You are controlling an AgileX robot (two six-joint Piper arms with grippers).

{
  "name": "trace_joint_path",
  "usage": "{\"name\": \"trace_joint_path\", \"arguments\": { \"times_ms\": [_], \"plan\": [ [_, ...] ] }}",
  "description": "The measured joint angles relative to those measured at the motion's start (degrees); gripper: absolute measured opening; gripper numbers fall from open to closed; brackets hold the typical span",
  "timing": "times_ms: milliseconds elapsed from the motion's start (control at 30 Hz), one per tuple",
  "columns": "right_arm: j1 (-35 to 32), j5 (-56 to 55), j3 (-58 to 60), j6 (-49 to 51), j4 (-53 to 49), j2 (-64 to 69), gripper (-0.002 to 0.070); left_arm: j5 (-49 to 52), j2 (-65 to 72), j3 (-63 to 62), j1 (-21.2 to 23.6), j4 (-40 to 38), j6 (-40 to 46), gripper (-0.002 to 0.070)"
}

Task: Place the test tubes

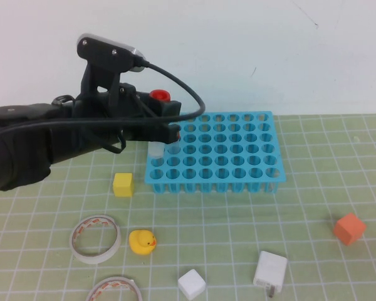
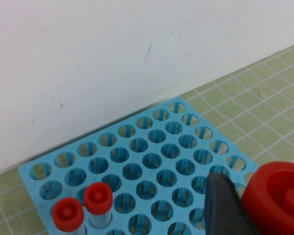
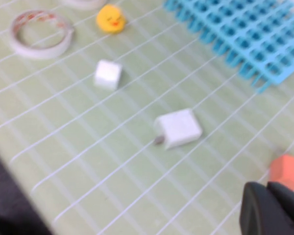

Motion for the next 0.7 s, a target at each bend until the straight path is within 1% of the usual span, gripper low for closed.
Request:
{"name": "trace_joint_path", "arguments": {
  "times_ms": [167, 300, 467, 700],
  "plan": [
    [0.0, 3.03, 0.0, -2.06, 6.39, -1.82, -0.0001, 0.0, 0.0, 0.0, 0.0, 0.0, 0.62, 0.0249],
    [0.0, 6.43, 0.0, -1.34, 9.99, -2.18, -0.0001, 0.0, 0.0, 0.0, 0.0, 0.0, 0.81, 0.0249],
    [0.0, 7.58, 0.0, 0.55, 11.6, -2.18, -0.0001, 0.0, 0.0, 0.0, 0.0, 0.0, 0.95, 0.0249],
    [0.0, 7.69, 0.0, 0.75, 11.72, -2.18, -0.0001, 0.0, 0.0, 0.0, 0.0, 0.0, 1.09, 0.0249]
  ]
}}
